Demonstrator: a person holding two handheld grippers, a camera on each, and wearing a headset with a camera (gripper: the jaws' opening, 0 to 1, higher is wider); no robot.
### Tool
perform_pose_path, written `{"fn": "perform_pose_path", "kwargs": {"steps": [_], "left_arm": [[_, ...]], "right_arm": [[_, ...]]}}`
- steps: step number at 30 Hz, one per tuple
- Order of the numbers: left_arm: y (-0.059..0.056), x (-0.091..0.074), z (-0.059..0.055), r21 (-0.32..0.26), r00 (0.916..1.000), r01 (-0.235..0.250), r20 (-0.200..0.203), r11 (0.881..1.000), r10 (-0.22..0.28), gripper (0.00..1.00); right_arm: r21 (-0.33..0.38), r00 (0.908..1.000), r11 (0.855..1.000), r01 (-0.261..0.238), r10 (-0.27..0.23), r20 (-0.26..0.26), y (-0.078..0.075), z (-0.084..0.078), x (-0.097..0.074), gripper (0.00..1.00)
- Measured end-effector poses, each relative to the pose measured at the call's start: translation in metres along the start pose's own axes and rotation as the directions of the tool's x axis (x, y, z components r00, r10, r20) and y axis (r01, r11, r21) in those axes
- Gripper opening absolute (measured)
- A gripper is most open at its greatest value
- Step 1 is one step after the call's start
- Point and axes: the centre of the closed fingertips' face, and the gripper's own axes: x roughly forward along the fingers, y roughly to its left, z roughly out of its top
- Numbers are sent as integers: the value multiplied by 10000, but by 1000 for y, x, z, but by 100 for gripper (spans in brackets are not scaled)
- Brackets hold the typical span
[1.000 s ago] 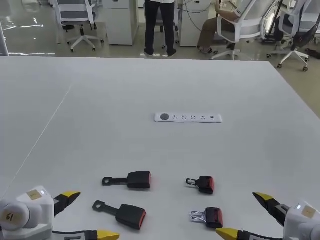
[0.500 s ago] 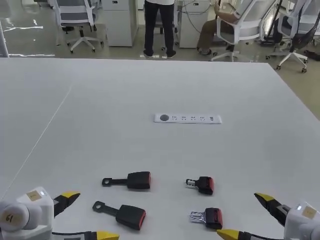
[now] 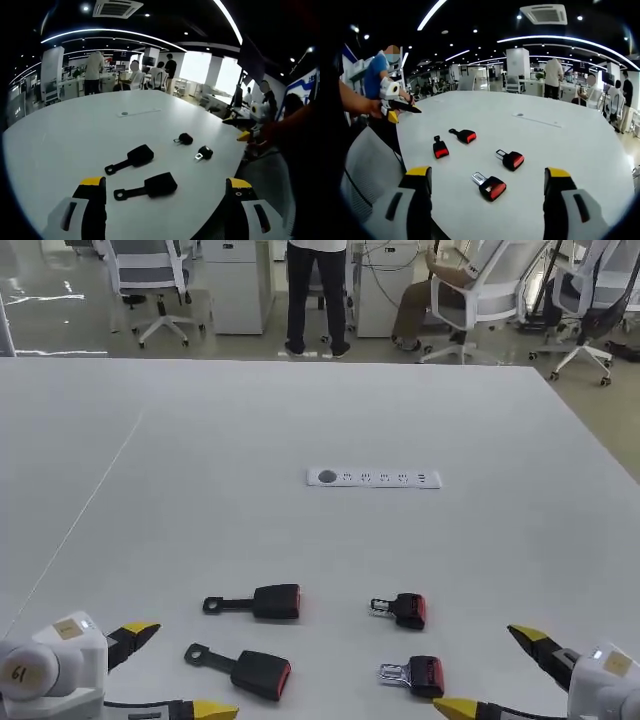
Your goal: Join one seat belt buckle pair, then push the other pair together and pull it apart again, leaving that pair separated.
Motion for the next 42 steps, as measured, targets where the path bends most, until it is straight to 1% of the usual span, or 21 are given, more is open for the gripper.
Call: {"fn": "perform_pose_path", "kwargs": {"steps": [11, 22, 28, 32, 37, 40, 42], "left_arm": [[-1, 2, -1, 76, 9999, 93, -82, 9999, -93, 100], [-1, 5, -5, 297, 9990, 244, -382, 9993, -233, 100], [-2, 9, -7, 398, 9978, 372, -568, 9985, -349, 100], [0, 12, -10, 489, 9965, 452, -731, 9978, -415, 100], [2, 17, -13, 500, 9951, 545, -849, 9973, -501, 100], [3, 21, -15, 635, 9930, 654, -1022, 9958, -587, 100], [1, 24, -16, 715, 9909, 782, -1148, 9944, -696, 98]], "right_arm": [[-147, 9998, 9998, -114, 112, -134, 2, -1, 2, 95], [-431, 9985, 9984, -375, 357, -412, 4, -3, 7, 94], [-643, 9962, 9962, -580, 536, -682, 5, -6, 13, 94], [-714, 9942, 9948, -722, 660, -850, 6, -8, 18, 93], [-810, 9895, 9916, -1007, 914, -1116, 8, -12, 25, 92], [-864, 9851, 9893, -1176, 1053, -1361, 8, -17, 30, 89], [-852, 9836, 9884, -1255, 1127, -1409, 7, -18, 34, 89]]}}
